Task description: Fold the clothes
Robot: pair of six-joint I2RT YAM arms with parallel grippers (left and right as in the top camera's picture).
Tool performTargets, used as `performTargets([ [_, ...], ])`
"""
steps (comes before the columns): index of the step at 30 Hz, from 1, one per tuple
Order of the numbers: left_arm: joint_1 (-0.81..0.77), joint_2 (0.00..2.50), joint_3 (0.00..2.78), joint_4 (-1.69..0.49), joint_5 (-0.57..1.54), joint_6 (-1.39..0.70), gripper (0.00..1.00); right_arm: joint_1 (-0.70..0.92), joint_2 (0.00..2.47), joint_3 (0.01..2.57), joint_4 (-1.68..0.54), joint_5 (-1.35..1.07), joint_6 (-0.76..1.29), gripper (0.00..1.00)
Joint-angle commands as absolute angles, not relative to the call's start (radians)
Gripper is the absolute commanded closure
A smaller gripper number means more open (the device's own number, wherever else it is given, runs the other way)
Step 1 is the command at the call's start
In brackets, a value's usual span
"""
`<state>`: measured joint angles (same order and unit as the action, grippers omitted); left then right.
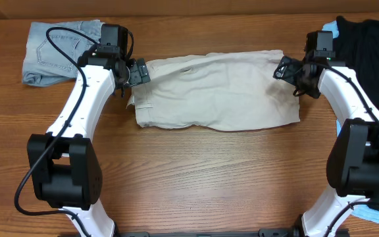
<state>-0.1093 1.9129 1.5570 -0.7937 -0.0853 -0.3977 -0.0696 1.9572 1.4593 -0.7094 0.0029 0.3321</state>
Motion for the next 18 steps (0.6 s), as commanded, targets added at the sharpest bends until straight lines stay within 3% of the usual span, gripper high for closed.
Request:
performTargets([
  [1,-0.111,1.895,1.59,-0.747,-0.069,-0.327,0.0,-0.068,1.934,1.474,-0.71,-0.007,0.305,0.0],
  [8,-0.113,1.895,1.749,-0.619,-0.038,-0.284,0.0,-0.068,1.934,1.474,-0.713,-0.071,0.283,0.0],
  [18,-0.14,1.928,1.79,-0.949,0.049,-0.283,0.0,-0.067,1.934,1.474,-0.714,-0.099,0.279,0.0],
])
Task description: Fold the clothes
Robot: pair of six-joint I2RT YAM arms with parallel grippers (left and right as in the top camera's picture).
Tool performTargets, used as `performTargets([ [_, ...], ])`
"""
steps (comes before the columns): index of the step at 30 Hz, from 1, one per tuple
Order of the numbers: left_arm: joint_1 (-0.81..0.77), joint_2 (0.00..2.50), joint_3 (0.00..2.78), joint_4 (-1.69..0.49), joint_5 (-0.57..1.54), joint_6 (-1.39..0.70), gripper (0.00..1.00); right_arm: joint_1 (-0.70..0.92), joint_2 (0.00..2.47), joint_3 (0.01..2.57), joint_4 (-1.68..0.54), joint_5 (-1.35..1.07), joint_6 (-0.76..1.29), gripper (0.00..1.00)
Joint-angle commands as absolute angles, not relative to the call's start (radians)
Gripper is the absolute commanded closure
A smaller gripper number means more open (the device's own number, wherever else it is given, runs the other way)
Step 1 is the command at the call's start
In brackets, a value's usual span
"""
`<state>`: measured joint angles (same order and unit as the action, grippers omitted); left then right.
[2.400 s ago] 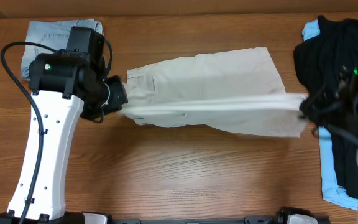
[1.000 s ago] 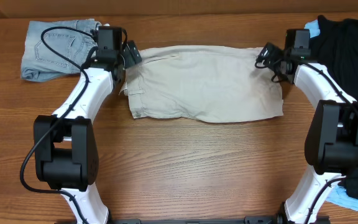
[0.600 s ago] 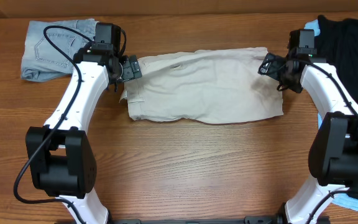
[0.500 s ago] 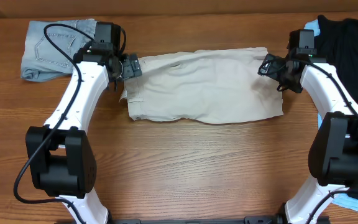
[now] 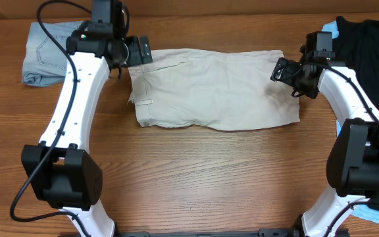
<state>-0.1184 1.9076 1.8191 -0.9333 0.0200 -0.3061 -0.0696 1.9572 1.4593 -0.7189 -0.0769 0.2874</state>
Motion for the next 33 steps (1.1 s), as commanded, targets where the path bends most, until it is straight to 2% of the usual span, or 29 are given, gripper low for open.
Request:
performTargets([
  [1,-0.146,1.963,1.773,-0.937,0.049,-0.279,0.0,-0.067,1.934,1.474,-0.714,-0.099,0.28,0.0],
  [13,-0.153,2.255,1.768,-0.666,0.05,-0.247,0.0,-0.067,1.934,1.473,-0.725,-0.099,0.279,0.04],
  [22,-0.15,2.283,1.777,-0.627,0.045,-0.216,0.0,-0.066,1.937,1.452,-0.733,-0.1,0.26,0.09],
  [29,-0.149,2.241,1.957,-0.9,0.049,-0.245,0.0,-0.065,1.94,1.419,-0.728,-0.135,0.226,0.12],
  [33,-0.149,2.214,2.152,-1.131,0.041,-0.247,0.0,-0.057,1.942,1.418,-0.728,-0.144,0.2,0.19],
])
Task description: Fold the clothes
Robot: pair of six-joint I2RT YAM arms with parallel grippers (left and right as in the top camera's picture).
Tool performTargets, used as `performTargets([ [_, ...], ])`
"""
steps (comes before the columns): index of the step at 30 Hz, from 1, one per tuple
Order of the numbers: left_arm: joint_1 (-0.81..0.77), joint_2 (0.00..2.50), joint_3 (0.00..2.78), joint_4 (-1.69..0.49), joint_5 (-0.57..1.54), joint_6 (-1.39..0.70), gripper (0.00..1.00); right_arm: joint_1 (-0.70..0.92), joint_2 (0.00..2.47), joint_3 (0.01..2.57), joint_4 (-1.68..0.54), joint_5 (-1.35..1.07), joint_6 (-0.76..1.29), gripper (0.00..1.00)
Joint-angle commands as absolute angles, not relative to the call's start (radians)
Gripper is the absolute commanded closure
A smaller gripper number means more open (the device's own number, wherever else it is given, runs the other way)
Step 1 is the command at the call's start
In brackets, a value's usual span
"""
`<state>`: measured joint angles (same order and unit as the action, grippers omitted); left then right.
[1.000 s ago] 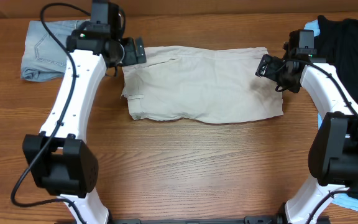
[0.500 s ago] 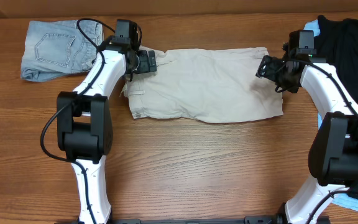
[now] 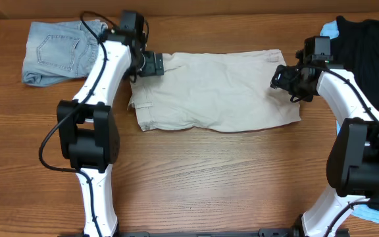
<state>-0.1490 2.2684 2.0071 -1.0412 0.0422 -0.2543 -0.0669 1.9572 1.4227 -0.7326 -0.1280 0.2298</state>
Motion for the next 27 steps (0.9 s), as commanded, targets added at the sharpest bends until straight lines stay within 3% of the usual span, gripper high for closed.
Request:
performTargets([
  [1,-0.148,2.209,2.19,-1.169,0.041,-0.247,0.0,-0.056,1.942,1.417,-0.727,-0.144,0.2,0.21],
  [14,-0.153,2.197,2.495,-1.629,0.051,-0.251,0.0,-0.052,2.019,1.341,-0.714,-0.159,0.201,0.24],
  [27,-0.149,2.197,2.49,-1.69,-0.04,-0.22,0.0,-0.068,2.02,1.236,-0.922,-0.159,0.334,0.28],
])
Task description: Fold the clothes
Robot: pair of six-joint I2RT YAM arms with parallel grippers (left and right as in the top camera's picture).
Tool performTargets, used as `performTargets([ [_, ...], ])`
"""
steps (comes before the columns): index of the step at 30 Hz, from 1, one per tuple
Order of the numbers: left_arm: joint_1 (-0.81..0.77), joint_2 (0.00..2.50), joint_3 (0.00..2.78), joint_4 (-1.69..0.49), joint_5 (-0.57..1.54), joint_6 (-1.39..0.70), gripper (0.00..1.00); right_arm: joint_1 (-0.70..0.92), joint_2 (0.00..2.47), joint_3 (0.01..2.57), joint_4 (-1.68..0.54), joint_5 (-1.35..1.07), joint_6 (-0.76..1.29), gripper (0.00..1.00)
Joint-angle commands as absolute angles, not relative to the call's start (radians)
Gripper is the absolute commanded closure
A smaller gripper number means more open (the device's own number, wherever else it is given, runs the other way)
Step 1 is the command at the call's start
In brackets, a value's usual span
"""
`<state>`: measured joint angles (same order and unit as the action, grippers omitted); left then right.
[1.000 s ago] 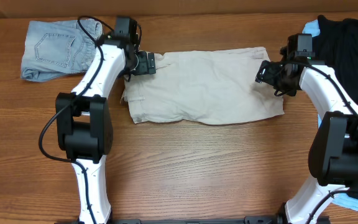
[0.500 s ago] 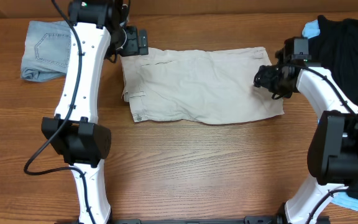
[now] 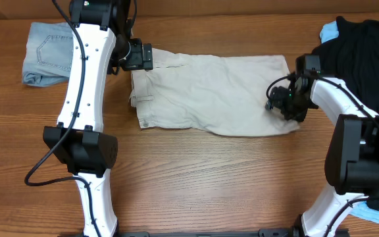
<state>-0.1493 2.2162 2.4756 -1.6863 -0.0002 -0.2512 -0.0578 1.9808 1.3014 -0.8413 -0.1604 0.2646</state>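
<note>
A pair of beige shorts (image 3: 209, 92) lies spread flat across the middle of the table, waistband to the left. My left gripper (image 3: 143, 58) sits at the shorts' upper left corner, by the waistband; from overhead its jaws are too small to read. My right gripper (image 3: 275, 102) rests over the lower right part of the shorts, pointing left, with its fingers dark against the cloth, so their state does not show.
Folded light-blue jeans (image 3: 45, 52) lie at the back left, beside the left arm. A black garment (image 3: 367, 59) is heaped at the right edge on a light-blue one (image 3: 329, 30). More blue cloth (image 3: 374, 212) shows at the front right corner.
My left gripper has shifted a little left and back, to the shorts' upper left corner. The right gripper has moved from the upper right edge down to the lower right part.
At first the shorts lay rumpled, with my left gripper at their left edge and the right at the upper right corner. The left gripper then stood at the upper left corner, then slightly inward on it. Now the shorts lie flatter and the right gripper is lower.
</note>
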Motion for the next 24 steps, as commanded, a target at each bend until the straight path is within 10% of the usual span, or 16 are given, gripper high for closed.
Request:
performTargets([
  [1,-0.147,2.197,2.49,-1.69,-0.04,-0.22,0.0,-0.068,2.02,1.236,-0.956,-0.158,0.351,0.28],
  [10,-0.13,2.197,2.489,-1.69,-0.033,-0.157,0.0,-0.068,1.911,1.237,-1.107,-0.152,0.393,0.28],
  [24,-0.121,2.24,2.475,-1.613,0.151,0.155,0.0,-0.067,1.484,1.279,-1.128,-0.186,0.273,0.0],
])
